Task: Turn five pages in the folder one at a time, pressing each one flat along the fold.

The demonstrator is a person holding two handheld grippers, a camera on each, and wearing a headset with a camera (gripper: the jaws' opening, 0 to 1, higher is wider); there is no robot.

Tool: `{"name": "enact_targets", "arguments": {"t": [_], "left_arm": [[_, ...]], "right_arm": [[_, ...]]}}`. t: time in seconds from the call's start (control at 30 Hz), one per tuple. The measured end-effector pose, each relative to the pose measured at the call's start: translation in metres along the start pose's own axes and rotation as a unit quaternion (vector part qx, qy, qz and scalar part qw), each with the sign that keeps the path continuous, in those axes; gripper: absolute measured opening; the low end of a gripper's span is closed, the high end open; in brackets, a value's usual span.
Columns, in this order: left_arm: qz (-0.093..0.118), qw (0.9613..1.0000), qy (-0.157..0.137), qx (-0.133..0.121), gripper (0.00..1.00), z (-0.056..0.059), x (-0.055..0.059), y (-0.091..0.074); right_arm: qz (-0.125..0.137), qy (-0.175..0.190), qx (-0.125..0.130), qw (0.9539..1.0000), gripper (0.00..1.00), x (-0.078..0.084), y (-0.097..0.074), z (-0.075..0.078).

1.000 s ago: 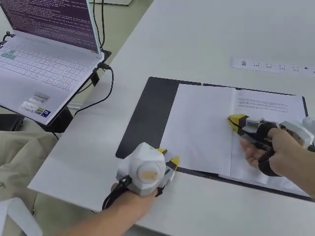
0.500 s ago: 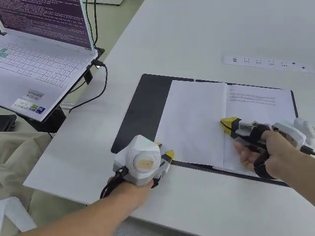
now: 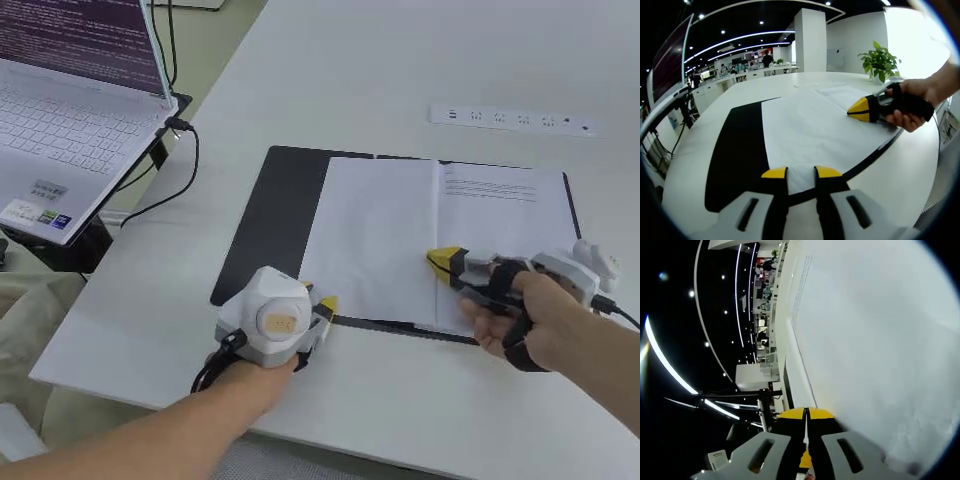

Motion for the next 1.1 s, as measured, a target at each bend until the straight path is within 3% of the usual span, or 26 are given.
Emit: {"name": "enact_targets", "arguments": {"t": [0.17,0.87,1.0,1.1], "left_arm": [[0.001,1.0,-0.001,0.0,0.19,0.0,0.0,0.0],[-0.006,1.0,0.003,0.001,0.19,-0.001,-0.001,0.0],[-0.029,0.9991,-0.03,0.007,0.2,-0.001,-0.004,-0.001],[-0.064,0.9947,-0.078,0.018,0.22,0.001,-0.004,-0.008]], "right_arm": [[-0.013,-0.015,0.008,0.9998,0.0,0.014,-0.008,0.006],[-0.037,0.004,0.014,0.9992,0.0,0.069,-0.054,0.035],[-0.041,0.007,0.003,0.9991,0.0,0.079,-0.069,0.03],[-0.044,0.007,-0.007,0.999,0.0,0.085,-0.087,0.02]]}}
Point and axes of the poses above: the centre of the closed fingertips' face, and the gripper's own axes: y roughly forward along the fingers, z roughly to its right, x roughly out of its underside, the point moved 5 cm from there along -y, roughly backward along the fingers, and after that the axes turned 8 degrees about y, right-handed, at the moved point
